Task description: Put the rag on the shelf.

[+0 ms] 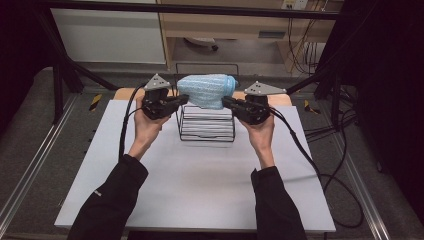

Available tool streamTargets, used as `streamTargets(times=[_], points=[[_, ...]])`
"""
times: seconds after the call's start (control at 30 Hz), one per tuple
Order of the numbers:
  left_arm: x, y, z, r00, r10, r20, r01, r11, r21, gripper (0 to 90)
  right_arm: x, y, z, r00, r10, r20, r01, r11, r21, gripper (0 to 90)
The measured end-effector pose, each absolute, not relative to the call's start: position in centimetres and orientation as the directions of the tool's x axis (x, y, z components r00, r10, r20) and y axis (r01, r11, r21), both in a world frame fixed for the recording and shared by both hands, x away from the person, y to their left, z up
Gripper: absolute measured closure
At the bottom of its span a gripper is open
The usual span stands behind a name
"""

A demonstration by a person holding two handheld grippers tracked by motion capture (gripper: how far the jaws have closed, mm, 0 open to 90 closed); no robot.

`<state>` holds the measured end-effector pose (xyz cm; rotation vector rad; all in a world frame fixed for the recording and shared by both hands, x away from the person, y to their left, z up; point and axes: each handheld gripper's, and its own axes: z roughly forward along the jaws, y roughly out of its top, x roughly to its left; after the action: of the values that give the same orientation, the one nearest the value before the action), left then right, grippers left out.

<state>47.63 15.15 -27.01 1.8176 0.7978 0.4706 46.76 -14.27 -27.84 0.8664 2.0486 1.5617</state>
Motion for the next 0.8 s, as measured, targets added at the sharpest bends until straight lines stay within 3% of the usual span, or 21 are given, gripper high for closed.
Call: streamTargets(times=[0.43, 0.8], points=[[46.4, 16.1, -24.5, 0.711, 0.701, -0.057, 0.271, -0.199, 0.942, 70.1, 45.3, -14.5, -25.3, -0.726, 0.687, 0.019, 0.172, 0.155, 0.973, 59.6], [45.8, 17.5, -23.8, 0.703, 0.71, -0.038, 0.272, -0.219, 0.937, 44.7, 44.4, -15.8, -24.3, -0.722, 0.69, 0.039, 0.179, 0.132, 0.975, 34.0]])
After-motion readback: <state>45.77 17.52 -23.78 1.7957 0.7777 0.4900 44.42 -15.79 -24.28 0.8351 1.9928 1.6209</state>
